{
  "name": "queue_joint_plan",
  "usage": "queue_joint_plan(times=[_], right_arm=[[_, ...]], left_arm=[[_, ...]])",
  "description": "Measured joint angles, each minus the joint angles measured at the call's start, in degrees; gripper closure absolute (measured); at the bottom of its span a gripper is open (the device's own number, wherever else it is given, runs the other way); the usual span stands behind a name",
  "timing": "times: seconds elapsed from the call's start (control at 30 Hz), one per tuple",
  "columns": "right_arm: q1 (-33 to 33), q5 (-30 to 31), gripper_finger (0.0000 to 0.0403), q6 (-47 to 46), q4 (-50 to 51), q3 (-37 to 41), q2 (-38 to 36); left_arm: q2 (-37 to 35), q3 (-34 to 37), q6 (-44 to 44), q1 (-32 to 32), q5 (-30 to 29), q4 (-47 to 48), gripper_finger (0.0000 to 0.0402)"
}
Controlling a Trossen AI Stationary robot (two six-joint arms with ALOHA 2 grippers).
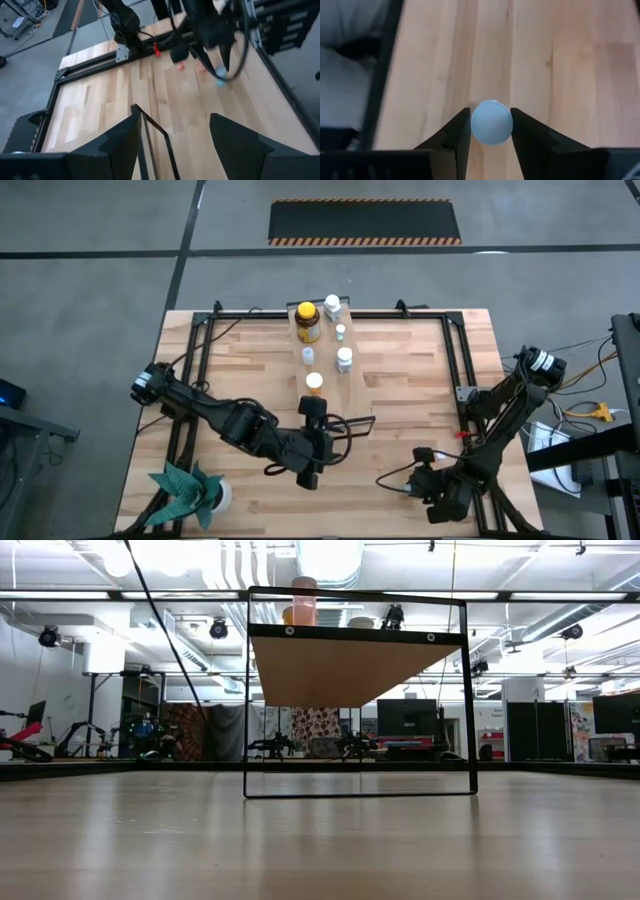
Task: Pick and place medicine bottles onto shelf by color
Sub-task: Put the blue pill bottle on the shelf
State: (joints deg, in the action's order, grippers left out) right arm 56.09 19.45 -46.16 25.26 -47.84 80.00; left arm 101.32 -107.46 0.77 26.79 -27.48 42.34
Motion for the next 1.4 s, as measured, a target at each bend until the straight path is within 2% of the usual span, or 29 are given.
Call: queue_joint_plan(times=[0.13,0.33,0.5,0.67,0.8,1.07,1.2,1.4], right_arm=[[-2.04,0.01,0.0286,-0.35,0.91,-2.07,-3.12],[-7.6,0.07,0.0295,-0.22,9.61,-8.41,-9.8],[-15.39,-0.03,0.0295,3.48,18.43,-15.15,-13.06],[-24.26,-0.36,0.0295,8.93,30.08,-23.63,-14.67],[-31.96,-0.91,0.0295,15.12,35.4,-29.51,-15.35],[-45.83,-10.96,0.0295,26.34,33.74,-35.1,-14.45],[-50.08,-15.07,0.0296,29.39,32.3,-36.1,-11.71],[-53.77,-18.16,0.0296,35.17,31.98,-37.61,-5.63]], left_arm=[[-0.48,4.07,0.26,1.12,-2.04,-1.01,0.0182],[-4.59,10.72,2.82,2.68,-3.06,-3.89,0.0182],[-11.94,19.02,5.65,3.17,-3.18,-7.75,0.0182],[-20.49,29.85,10.33,3.02,-3.46,-16.5,0.0182],[-26.95,37.73,14.55,2.8,-3.56,-24.24,0.0182],[-35.86,48.94,19.7,2.81,-4.06,-36.08,0.0182],[-38.97,52.42,20.84,2.81,-4.42,-39.66,0.0182],[-42.42,56.02,21.22,2.81,-4.44,-42.35,0.0182]])
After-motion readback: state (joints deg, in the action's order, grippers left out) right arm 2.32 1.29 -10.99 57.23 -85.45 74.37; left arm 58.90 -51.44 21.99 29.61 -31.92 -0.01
